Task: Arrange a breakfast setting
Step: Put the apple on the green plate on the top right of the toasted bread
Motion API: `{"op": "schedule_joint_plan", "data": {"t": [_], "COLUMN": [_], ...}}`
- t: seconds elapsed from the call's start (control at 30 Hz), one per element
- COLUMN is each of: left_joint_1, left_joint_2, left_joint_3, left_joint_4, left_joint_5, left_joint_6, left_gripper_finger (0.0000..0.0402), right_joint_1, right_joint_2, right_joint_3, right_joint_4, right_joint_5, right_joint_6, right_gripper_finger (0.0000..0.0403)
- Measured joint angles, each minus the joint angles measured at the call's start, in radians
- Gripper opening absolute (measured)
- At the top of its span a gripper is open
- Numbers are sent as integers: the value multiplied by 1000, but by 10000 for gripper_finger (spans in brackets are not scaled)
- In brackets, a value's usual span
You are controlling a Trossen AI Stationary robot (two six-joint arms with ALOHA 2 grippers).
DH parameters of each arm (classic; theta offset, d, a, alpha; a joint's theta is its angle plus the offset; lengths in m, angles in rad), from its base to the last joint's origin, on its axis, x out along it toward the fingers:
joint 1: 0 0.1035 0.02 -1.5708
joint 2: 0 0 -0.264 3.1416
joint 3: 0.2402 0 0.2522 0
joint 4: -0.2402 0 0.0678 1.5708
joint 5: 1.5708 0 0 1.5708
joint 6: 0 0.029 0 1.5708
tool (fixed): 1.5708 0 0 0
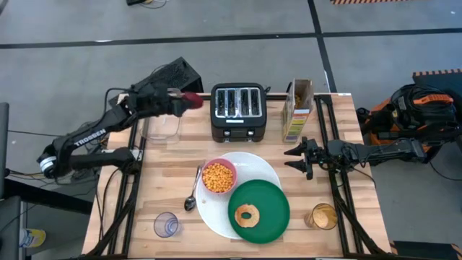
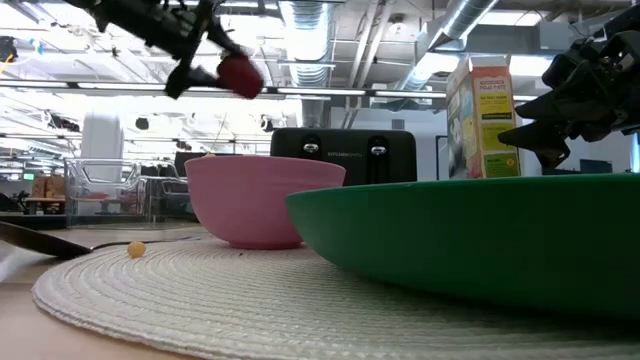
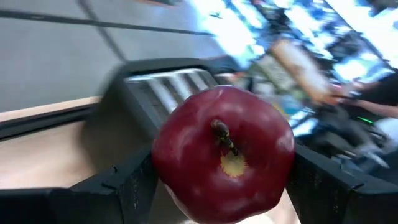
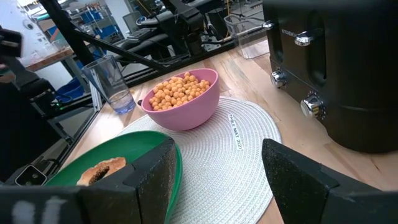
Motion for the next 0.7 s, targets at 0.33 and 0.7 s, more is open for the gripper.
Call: {"op": "schedule_joint_plan", "data": {"t": [0.33,0.7], "left_joint_1": [-298,-611], "left_joint_2": [59,261], "left_joint_3": [25,25], "left_joint_4": [139,390], "left_joint_5": [-18,-55], "left_joint_6": [2,3], "left_gripper_finger": [277,284], "right_joint_1": [0,0], "right_joint_2": [0,0], "right_joint_3": [0,0], "right_joint_4": [0,0], "right_joint_5": [0,0], "right_joint_6": [0,0], "right_gripper_finger": [260,260]}}
